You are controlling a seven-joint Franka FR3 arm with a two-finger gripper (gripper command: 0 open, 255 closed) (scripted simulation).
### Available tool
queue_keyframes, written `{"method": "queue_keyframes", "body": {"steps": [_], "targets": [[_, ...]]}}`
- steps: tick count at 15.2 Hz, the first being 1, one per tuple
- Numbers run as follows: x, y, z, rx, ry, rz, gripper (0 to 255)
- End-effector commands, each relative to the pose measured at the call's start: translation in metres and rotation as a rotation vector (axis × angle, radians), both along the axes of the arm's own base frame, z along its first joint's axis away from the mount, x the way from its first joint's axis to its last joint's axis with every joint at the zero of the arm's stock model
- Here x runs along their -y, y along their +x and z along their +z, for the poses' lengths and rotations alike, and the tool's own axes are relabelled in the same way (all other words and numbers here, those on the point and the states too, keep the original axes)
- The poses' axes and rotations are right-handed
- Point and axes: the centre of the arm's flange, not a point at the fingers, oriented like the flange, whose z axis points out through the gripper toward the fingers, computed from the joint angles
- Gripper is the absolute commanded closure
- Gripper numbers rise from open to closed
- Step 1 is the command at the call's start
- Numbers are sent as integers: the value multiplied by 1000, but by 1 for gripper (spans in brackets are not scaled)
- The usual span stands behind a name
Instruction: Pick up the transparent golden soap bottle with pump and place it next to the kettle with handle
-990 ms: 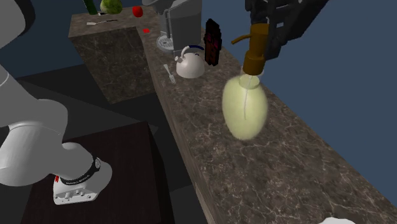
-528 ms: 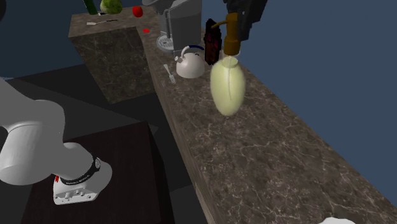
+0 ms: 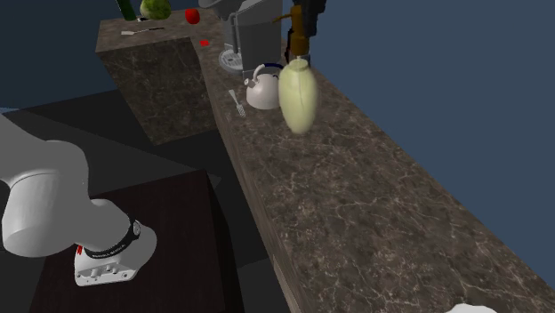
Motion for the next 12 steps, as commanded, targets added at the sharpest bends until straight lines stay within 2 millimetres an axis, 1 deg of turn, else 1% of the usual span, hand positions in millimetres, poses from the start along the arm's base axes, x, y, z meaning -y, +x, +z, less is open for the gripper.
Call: {"method": "queue_keyframes", "body": {"steps": [1,12], "targets": [[-26,1,-5,1,0,-2,255],[-170,4,-25,1,0,-2,255]]}}
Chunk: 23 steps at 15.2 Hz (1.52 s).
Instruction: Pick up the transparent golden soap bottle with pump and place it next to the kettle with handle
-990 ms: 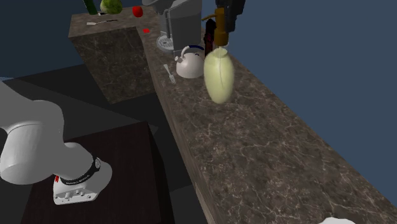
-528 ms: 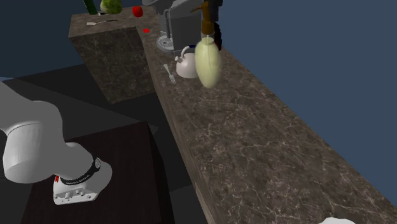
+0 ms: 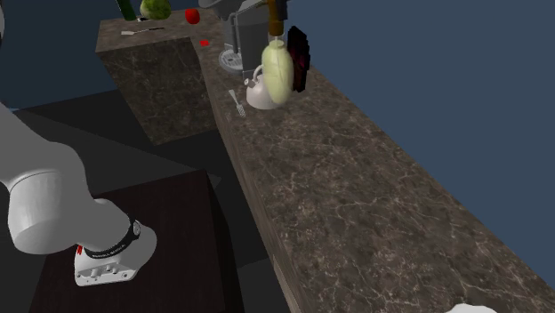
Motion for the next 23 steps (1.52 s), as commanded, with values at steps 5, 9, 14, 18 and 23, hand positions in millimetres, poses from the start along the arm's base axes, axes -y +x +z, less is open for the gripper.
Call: {"method": "queue_keyframes", "body": {"steps": [5,9,14,18,23], "targets": [[-80,3,-10,1,1,-2,255],[-132,4,-17,1,1,-2,255],[-169,5,-33,1,1,-2,255],[-169,5,-54,1,1,-2,255],[-169,5,-81,1,1,-2,255]]}}
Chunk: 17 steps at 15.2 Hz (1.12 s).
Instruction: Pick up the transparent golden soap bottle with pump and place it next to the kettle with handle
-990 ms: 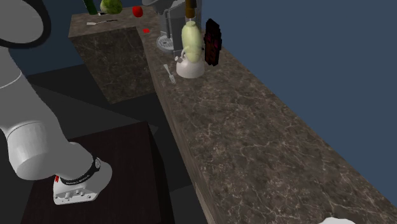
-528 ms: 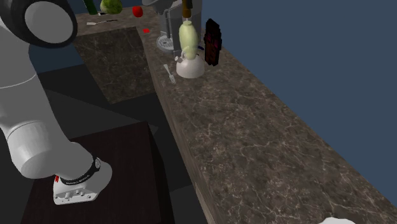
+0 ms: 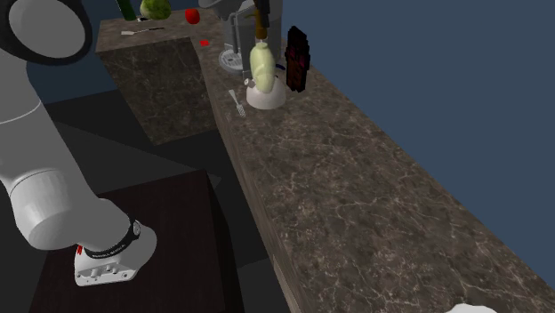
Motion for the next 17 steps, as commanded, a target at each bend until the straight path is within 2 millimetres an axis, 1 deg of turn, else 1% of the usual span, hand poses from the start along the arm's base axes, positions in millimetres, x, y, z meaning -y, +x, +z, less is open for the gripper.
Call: {"method": "queue_keyframes", "body": {"steps": [1,17], "targets": [[0,-1,-11,1,1,0,255],[0,-1,-95,1,1,0,255]]}}
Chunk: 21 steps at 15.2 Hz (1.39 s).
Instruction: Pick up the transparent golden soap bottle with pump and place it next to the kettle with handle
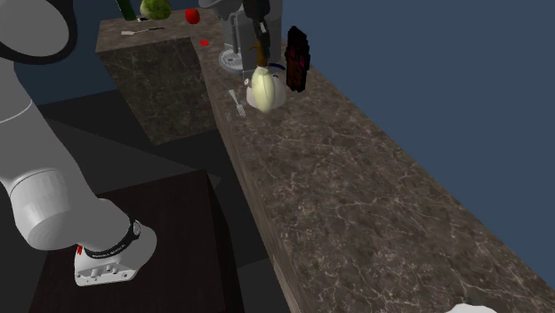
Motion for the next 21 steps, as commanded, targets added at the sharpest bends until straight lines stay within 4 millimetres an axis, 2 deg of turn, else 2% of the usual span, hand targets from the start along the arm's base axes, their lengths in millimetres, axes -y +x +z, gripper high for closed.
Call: {"method": "queue_keyframes", "body": {"steps": [1,17,21], "targets": [[0,0,-10,1,1,0,255],[0,0,-97,1,1,0,255],[0,0,-97,1,1,0,255]]}}
